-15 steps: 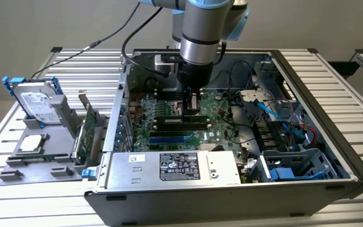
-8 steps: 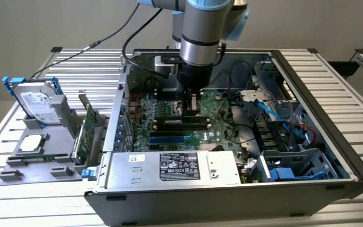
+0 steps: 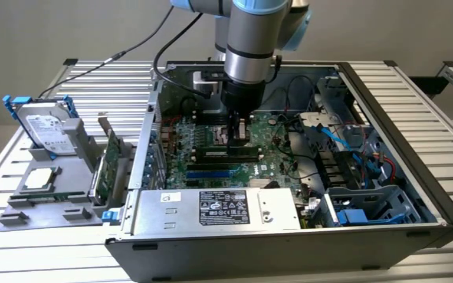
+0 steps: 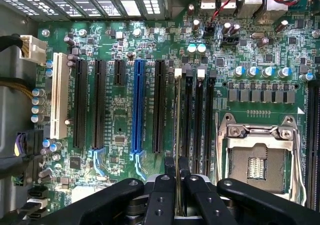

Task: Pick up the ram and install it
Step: 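Insert the ram into the slot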

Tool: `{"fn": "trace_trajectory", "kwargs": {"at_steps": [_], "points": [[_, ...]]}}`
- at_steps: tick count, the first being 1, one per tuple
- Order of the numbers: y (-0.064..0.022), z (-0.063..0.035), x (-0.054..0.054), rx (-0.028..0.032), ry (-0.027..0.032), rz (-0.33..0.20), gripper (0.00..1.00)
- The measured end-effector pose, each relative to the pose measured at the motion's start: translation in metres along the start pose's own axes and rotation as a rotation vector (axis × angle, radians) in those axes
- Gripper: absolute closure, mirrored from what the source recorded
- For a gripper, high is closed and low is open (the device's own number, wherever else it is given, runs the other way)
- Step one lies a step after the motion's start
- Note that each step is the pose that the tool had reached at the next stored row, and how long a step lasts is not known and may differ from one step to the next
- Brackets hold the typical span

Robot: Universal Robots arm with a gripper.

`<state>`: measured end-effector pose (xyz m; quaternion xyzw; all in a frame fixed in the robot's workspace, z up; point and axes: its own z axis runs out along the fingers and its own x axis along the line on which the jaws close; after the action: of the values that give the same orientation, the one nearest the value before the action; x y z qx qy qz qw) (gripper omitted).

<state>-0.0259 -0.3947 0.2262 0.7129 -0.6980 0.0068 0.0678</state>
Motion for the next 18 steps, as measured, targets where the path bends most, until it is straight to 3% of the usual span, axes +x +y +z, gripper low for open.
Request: {"fn": "trace_trajectory", "kwargs": {"at_steps": [3,18], "points": [[0.0,0.0002,0.0,-0.0003,0.0049,0.0,0.86],[-0.0014,0.0002,-0.0009,-0.0001,0.0049,0.001,0.86]]}}
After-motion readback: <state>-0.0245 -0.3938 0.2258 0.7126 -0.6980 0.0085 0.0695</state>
